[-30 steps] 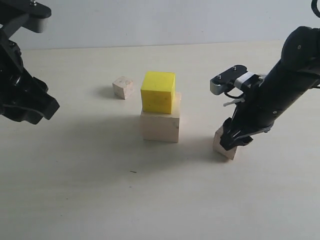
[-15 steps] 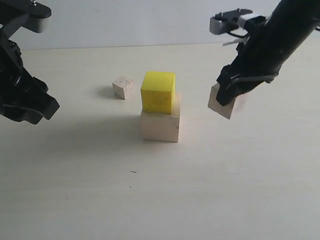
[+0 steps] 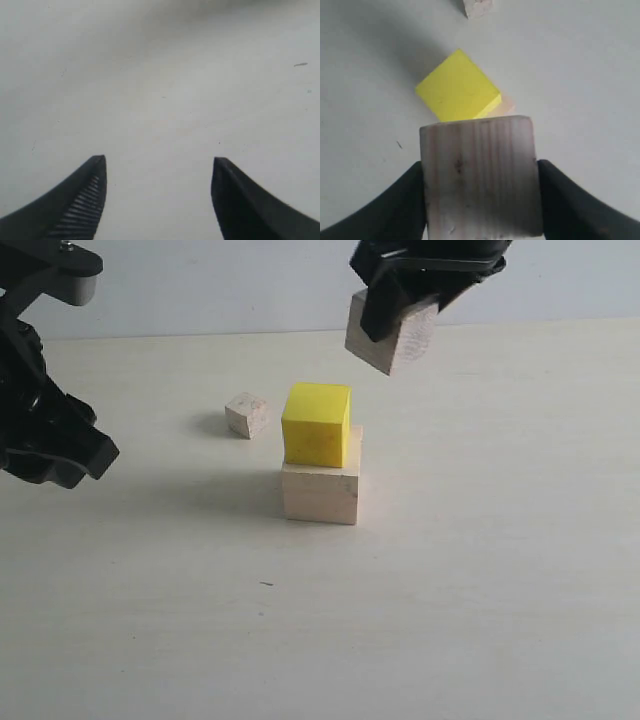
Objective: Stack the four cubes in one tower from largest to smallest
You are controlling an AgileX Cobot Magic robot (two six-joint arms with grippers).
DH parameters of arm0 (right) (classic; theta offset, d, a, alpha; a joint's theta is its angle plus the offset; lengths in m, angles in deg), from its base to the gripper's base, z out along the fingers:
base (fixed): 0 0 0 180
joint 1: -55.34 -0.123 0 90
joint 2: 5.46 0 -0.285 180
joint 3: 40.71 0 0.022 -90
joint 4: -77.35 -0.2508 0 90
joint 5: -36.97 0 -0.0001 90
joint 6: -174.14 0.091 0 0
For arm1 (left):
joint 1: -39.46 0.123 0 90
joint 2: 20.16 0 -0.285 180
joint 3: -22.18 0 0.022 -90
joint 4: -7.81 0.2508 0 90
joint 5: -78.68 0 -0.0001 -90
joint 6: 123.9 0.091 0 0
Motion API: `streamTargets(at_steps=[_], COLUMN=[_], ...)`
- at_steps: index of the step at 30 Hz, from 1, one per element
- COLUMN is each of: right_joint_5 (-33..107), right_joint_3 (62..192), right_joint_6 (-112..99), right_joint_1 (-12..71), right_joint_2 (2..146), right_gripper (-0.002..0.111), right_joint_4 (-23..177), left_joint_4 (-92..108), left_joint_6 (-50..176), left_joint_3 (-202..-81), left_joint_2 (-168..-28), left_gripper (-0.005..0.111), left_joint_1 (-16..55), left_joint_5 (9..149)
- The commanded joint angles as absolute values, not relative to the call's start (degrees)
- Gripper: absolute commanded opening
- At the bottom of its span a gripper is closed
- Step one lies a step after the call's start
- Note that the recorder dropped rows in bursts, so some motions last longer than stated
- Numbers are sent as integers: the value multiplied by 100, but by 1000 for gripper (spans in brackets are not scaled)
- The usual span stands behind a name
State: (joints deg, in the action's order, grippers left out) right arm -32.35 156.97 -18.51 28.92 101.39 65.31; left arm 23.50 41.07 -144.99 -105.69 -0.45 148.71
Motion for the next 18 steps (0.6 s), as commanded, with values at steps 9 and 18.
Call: streamTargets(at_steps=[9,18], right_joint_5=[-3099,-3226], right_joint_3=[16159,16907], right_joint_6=[978,2405], right_joint_1=[1967,1606], right_joint_2=[10679,11420], right_gripper=[0,0], right_joint_4=[7246,7985], left_joint_4=[2372,2372], left_joint_6=[4081,4070], left_joint_3=[-14389,-14389], left_joint_2=[-10530,-10530], left_gripper=[59,59], left_joint_1=[-46,-46], left_joint_5=[14864,14864])
